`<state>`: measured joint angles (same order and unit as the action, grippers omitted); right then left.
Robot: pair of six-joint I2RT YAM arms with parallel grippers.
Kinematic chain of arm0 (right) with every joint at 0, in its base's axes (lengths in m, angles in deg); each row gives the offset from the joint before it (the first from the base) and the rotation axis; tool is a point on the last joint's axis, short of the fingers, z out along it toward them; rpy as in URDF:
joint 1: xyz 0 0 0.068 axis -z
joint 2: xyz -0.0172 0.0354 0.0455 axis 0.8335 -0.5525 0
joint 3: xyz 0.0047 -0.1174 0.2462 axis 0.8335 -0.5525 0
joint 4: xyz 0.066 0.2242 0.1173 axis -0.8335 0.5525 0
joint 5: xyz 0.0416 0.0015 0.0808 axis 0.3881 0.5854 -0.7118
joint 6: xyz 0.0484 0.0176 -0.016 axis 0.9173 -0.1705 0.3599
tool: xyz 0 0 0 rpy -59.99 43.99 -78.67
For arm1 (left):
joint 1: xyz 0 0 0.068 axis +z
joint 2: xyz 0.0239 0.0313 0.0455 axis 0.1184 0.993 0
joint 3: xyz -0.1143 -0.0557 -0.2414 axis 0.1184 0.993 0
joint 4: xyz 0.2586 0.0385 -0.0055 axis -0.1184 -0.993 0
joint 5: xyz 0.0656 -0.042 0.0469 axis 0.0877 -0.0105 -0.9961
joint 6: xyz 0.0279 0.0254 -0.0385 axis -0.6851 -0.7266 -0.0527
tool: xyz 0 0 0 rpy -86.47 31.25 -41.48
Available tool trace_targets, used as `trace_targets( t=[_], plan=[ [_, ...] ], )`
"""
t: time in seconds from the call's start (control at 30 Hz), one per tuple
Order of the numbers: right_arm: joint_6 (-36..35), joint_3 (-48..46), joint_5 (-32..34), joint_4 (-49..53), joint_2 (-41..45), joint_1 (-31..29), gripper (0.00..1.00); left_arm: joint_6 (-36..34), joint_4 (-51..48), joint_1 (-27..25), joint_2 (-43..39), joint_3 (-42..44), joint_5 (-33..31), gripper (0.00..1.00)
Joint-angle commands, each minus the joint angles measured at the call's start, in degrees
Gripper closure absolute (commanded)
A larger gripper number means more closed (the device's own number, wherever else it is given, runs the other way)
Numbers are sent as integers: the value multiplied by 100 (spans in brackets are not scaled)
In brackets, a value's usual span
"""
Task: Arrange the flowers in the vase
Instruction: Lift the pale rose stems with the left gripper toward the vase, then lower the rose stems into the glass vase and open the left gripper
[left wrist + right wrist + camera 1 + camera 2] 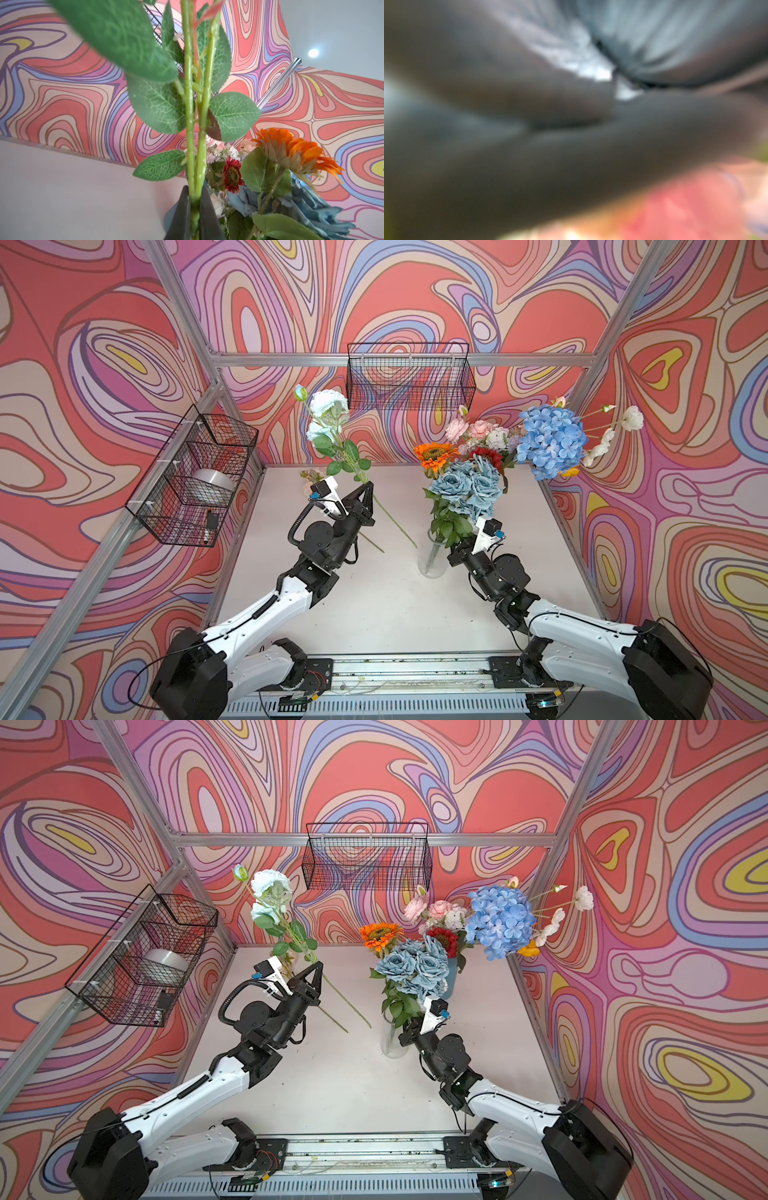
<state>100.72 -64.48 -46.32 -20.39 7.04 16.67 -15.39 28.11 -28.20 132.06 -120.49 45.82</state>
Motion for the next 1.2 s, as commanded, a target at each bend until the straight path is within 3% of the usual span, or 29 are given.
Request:
trace_targets(
  t=[0.0,0.33,0.67,0.93,1.17],
  plan=[
    [131,-28,31,-368,-16,-3,100,-196,1519,-127,331,-372,-155,100],
    [62,-36,-21,-421,-16,-6,100,-1084,1980,-459,1034,-795,-194,100],
    [42,-55,-94,-562,-157,-5,100,-1735,2665,-768,1739,-448,-97,100],
    [33,-112,-70,-597,-174,-9,100,-1535,2272,-1062,1973,-74,68,100],
    [30,-125,-98,-584,-175,-3,100,-2082,1350,-1522,1986,-35,128,100]
  ],
)
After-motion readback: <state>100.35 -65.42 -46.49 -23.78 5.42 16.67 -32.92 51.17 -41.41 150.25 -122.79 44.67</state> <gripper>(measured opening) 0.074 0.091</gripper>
